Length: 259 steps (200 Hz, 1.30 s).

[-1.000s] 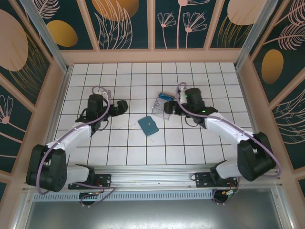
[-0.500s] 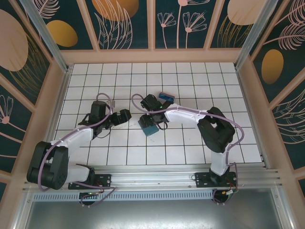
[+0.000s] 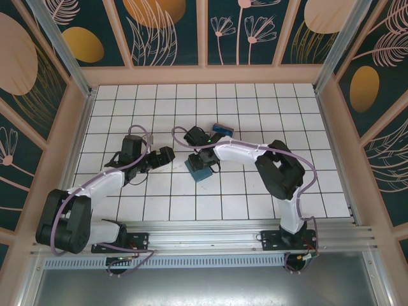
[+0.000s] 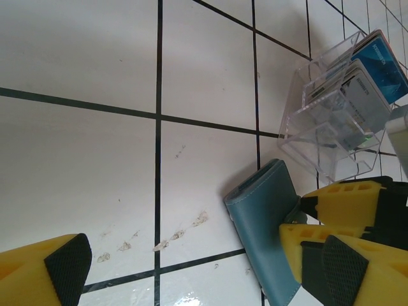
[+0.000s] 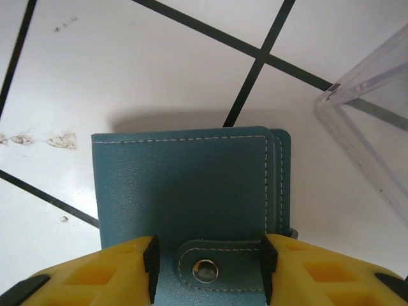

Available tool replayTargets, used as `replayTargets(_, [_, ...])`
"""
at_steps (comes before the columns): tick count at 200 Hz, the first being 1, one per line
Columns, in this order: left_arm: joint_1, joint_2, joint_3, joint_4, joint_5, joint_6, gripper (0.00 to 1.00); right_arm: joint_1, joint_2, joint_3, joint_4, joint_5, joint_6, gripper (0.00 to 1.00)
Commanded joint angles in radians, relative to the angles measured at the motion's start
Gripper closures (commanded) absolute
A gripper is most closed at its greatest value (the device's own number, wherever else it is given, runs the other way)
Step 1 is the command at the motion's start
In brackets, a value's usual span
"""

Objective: Put the credit cards into the card holder

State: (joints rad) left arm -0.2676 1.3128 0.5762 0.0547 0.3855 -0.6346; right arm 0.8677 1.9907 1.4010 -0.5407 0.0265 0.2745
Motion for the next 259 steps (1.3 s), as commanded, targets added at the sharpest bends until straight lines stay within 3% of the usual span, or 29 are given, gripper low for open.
replayTargets(1, [-0.004,0.002,0.030,-0.003,0.004,-0.017,0.05,0.008,0.027,0.023,-0.066,0.013,-0.004,0.53])
replayTargets(59, [-0.012,0.033,0.045,0.009,0.010,-0.016,0.05,0.020,0.020,0.007,-0.076,-0.007,0.009,0.52])
replayTargets(95, [-0.015,0.038,0.041,0.013,0.012,-0.013,0.05,0.019,0.041,-0.015,-0.068,-0.007,0.021,0.69])
replayTargets(116, [-0.015,0.036,0.037,0.014,0.012,-0.014,0.05,0.020,0.037,-0.026,-0.052,-0.037,0.026,0.74])
replayTargets(128, [-0.016,0.036,0.032,0.021,0.013,-0.019,0.06,0.019,0.032,-0.026,-0.045,-0.037,0.030,0.83])
replayTargets(137, [-0.017,0.039,0.029,0.031,0.022,-0.021,0.12,0.019,0.024,-0.027,-0.037,-0.039,0.031,0.88])
replayTargets(158, [-0.023,0.059,0.029,0.051,0.038,-0.034,0.15,0.017,0.007,-0.026,-0.020,-0.052,0.035,0.99])
replayTargets(198, [-0.057,0.089,0.034,0.075,0.037,-0.056,0.18,-0.006,-0.054,-0.077,0.087,-0.168,0.071,1.00])
replayTargets(216, [-0.068,0.105,0.034,0.095,0.048,-0.069,0.24,-0.036,-0.095,-0.130,0.158,-0.248,0.110,1.00])
replayTargets(259, [-0.104,0.166,0.030,0.169,0.096,-0.112,0.32,-0.115,-0.215,-0.307,0.379,-0.410,0.263,1.00])
